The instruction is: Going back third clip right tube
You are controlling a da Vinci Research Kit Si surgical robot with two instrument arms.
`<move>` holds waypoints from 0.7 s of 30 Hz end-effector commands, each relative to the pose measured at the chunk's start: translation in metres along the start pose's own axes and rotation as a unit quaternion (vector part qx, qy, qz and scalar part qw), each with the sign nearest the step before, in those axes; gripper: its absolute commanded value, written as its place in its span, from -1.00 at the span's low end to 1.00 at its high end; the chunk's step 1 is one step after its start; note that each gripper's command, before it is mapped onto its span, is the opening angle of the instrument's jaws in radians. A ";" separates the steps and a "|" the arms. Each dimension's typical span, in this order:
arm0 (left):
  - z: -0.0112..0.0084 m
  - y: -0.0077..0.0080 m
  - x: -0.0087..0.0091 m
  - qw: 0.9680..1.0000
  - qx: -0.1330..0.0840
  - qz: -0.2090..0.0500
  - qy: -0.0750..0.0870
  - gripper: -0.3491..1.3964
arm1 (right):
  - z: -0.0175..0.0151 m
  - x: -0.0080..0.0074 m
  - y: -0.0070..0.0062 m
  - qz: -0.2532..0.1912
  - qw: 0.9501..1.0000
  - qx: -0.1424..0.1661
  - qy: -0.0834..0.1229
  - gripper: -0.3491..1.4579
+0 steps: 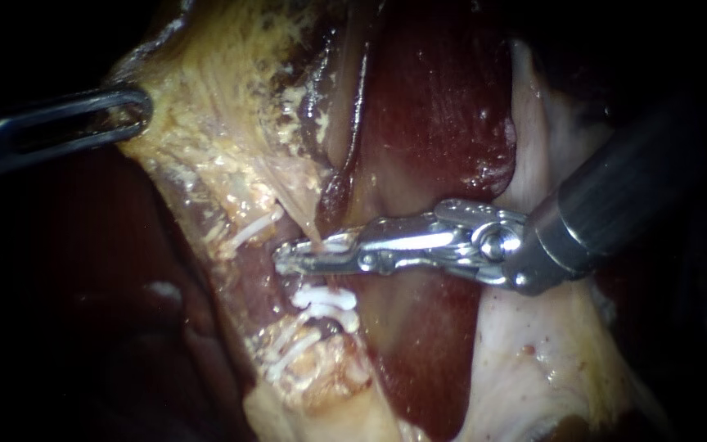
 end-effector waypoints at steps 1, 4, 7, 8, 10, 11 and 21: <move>0.0000 0.0000 0.0000 1.000 0.000 0.000 0.000 -1.00 | 0.0000 0.0000 0.0000 0.000 1.000 0.000 0.000 -1.00; 0.0000 0.0000 0.0000 1.000 0.000 0.000 0.000 -1.00 | 0.0000 0.0000 -0.0001 0.000 1.000 0.000 0.000 -1.00; 0.0001 0.0001 0.0001 1.000 0.000 0.000 0.000 -1.00 | -0.0001 -0.0001 -0.0001 0.000 1.000 0.001 0.000 -1.00; 0.0001 0.0001 0.0001 1.000 0.000 0.000 0.000 -1.00 | -0.0001 -0.0001 -0.0001 0.000 1.000 0.001 0.000 -0.90; 0.0001 0.0001 0.0001 1.000 0.000 0.000 0.000 -1.00 | -0.0001 -0.0001 -0.0001 0.000 1.000 0.001 0.000 -0.44; 0.0001 0.0001 0.0001 1.000 0.000 0.000 0.000 -1.00 | 0.0000 -0.0001 0.0000 0.000 1.000 0.000 0.000 -0.28; 0.0001 0.0001 0.0001 1.000 0.000 0.000 0.000 -1.00 | 0.0003 -0.0001 0.0003 -0.033 0.999 -0.017 0.008 0.05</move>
